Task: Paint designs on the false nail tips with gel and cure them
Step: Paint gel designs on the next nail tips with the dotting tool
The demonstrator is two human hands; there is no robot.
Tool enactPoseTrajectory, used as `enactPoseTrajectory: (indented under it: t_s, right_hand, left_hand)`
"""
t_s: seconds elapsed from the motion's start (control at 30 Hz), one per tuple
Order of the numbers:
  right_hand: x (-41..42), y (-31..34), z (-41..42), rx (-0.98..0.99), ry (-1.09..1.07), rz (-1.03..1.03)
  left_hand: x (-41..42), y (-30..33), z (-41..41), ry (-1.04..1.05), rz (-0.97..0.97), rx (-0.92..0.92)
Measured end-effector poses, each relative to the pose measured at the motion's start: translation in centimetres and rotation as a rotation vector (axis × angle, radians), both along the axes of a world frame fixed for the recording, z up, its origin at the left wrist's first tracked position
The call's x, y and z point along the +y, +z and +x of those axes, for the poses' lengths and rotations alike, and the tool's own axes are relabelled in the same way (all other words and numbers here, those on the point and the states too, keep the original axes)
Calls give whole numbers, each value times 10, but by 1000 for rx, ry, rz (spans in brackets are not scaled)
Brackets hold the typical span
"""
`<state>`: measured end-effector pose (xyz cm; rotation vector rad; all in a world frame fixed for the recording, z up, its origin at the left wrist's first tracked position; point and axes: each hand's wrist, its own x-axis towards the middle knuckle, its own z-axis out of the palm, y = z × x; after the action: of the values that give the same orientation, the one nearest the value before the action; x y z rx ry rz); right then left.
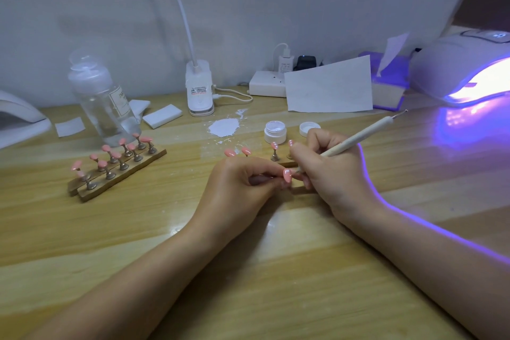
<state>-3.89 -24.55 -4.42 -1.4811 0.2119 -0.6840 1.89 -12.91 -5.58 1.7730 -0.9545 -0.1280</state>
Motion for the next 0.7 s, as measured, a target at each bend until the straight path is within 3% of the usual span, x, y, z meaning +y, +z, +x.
enactPoseTrajectory:
  t_s: [0.7]
  right_hand:
    - [2,2,-1,0,18,-18]
  left_hand:
    - [0,1,-1,-9,0,4]
